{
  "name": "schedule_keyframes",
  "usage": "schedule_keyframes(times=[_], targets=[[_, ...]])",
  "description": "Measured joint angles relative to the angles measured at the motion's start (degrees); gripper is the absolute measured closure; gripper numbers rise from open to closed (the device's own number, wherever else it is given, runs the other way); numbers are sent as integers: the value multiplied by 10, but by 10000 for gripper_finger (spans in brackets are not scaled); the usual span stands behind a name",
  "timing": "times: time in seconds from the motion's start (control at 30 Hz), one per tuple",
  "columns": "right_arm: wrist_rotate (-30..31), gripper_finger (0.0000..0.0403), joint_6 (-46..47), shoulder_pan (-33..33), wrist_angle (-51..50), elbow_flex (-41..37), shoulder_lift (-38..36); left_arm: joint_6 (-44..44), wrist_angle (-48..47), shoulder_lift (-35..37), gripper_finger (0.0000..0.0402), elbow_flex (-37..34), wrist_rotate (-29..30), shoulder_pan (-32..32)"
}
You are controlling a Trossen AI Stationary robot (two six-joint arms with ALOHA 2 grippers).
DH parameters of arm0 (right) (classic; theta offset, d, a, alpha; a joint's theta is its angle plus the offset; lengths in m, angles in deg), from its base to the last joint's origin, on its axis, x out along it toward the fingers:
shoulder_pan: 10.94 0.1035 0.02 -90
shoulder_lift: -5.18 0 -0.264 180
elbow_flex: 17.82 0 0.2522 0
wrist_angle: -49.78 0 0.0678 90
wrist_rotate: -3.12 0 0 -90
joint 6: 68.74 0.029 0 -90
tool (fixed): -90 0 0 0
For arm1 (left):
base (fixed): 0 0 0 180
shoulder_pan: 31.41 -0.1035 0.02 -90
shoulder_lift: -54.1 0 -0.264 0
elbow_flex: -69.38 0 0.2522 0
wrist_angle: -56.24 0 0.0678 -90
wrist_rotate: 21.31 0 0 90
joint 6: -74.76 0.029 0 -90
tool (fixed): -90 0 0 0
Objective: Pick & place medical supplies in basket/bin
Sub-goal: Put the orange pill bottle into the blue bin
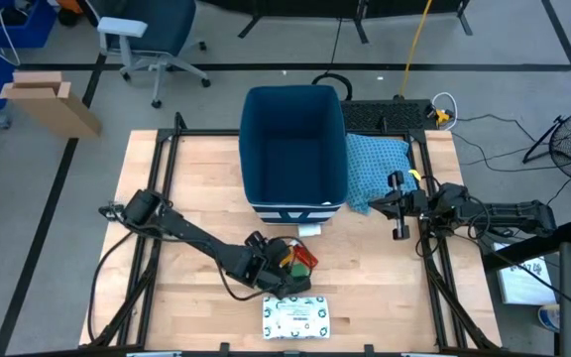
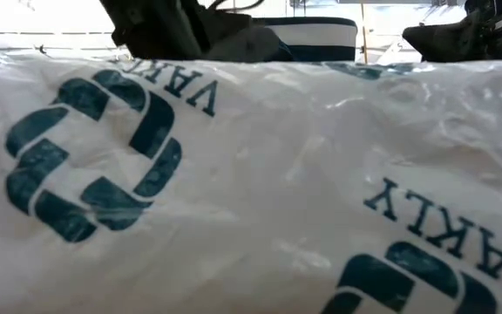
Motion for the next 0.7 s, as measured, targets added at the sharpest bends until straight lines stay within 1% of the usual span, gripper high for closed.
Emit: schedule_keyframes(times=[0.17,0.37,0.47,0.57,0.7], targets=[[0,403,15,0,-1,0,0,14,2,-12,118,0,-8,-2],[0,403,16,0,-1,0,0,24,-50,-20,119,0,-20,-11],[0,403,15,0,-1,0,0,52,-52,-19,119,0,-24,-16],[0,403,15,0,-5,0,0,99,-49,-19,119,0,-49,-20],[0,403,14,0,-6,0,0,157,-43,-27,119,0,-100,-30]])
